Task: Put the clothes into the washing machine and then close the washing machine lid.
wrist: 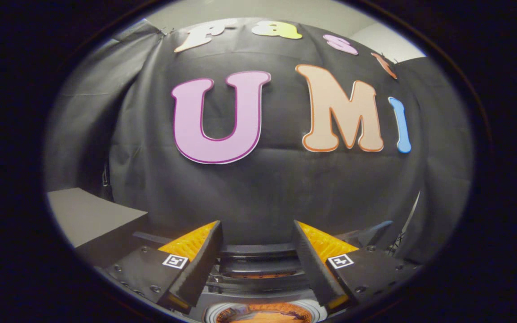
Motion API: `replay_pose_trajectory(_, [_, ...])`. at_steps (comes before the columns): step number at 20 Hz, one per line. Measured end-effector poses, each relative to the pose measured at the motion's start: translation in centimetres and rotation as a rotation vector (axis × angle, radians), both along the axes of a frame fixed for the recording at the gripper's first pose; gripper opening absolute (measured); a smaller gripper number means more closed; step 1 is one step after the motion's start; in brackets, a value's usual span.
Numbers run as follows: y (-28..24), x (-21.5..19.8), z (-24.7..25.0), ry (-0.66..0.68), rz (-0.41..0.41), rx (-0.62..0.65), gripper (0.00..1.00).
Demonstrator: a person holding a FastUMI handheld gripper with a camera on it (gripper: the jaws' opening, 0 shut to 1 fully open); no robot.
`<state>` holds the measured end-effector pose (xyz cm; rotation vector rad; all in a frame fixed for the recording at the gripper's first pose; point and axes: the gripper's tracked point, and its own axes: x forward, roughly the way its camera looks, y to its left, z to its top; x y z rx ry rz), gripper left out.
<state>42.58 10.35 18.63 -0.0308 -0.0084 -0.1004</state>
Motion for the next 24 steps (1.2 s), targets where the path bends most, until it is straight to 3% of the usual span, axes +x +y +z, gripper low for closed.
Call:
replay_pose_trajectory(6, [0.4, -5.7, -2.7, 0.024, 0.04, 0.003, 0.97])
replay_pose_trajectory(9, [-0.7, -7.7, -4.0, 0.054, 0.008, -0.033, 0.97])
replay_pose_trajectory(24, [-1.6, -13.5, -7.2, 0.069, 0.059, -0.056, 0.97])
